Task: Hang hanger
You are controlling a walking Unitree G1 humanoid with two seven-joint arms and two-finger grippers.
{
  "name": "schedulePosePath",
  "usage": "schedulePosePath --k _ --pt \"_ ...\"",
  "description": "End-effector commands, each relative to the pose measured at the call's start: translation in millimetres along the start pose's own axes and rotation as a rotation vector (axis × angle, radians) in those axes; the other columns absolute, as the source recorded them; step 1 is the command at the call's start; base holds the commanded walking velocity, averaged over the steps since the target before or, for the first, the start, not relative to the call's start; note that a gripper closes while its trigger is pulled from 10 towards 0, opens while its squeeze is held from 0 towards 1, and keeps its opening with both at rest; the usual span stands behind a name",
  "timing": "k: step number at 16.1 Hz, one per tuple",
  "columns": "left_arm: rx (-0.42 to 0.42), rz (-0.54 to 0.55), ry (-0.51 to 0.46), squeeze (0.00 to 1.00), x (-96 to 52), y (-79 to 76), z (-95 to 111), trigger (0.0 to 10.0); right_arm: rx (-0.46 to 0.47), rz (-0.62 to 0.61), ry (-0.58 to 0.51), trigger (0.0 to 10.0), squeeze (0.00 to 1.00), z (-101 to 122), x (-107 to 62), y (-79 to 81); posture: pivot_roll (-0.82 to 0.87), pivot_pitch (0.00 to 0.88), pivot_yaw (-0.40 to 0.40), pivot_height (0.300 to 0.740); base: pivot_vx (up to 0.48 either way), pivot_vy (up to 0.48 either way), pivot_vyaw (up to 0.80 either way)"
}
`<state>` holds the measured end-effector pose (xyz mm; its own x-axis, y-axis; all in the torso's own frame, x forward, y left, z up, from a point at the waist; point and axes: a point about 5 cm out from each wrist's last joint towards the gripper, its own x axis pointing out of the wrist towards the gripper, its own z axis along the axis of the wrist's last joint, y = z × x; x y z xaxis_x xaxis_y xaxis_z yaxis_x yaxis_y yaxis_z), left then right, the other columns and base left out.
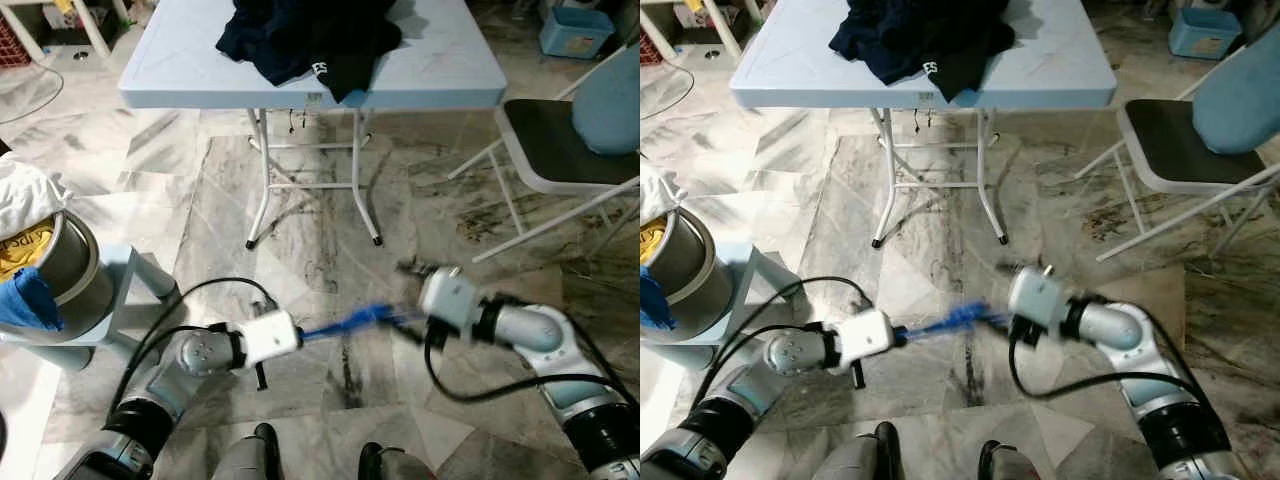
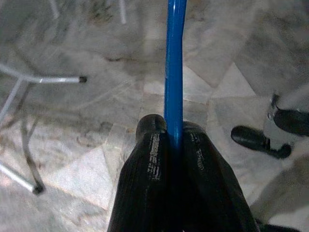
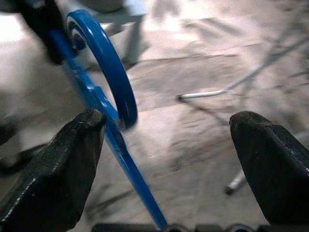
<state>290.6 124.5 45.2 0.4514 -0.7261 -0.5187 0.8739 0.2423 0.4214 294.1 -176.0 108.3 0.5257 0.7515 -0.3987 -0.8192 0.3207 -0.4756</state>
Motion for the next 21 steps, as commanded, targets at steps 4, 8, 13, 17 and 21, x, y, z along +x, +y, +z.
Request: schedulePosePath --k 4,8,13,17,21 --pt "0.047 -0.023 -0.041 0.00 3.8 -2.7 5 10.0 -0.021 0.176 0.066 10.0 0.00 -9 -2.2 11.7 -0.03 0.214 0.028 0.740 0.000 0.000 0.00" --pt "0.083 -0.018 -0.058 0.00 1.0 0.9 5 10.0 -0.043 0.186 0.077 9.7 0.00 -12 6.0 15.9 -0.02 0.217 0.030 0.740 0.000 0.000 0.00" --pt "0.096 -0.024 -0.079 0.00 1.9 0.9 8 10.0 -0.103 0.162 0.136 10.0 0.00 -22 20.1 24.8 -0.02 0.222 0.035 0.740 0.000 0.000 0.00" --pt "0.105 -0.032 -0.080 0.00 1.0 0.5 7 10.0 -0.155 0.061 0.253 0.0 0.00 -40 18.7 15.8 -0.02 0.227 0.036 0.740 0.000 0.000 0.00" --pt "0.107 -0.033 -0.081 0.00 4.5 -0.3 9 10.0 -0.190 0.069 0.342 0.0 0.00 -53 13.5 13.8 -0.02 0.224 0.025 0.740 0.000 0.000 0.00"
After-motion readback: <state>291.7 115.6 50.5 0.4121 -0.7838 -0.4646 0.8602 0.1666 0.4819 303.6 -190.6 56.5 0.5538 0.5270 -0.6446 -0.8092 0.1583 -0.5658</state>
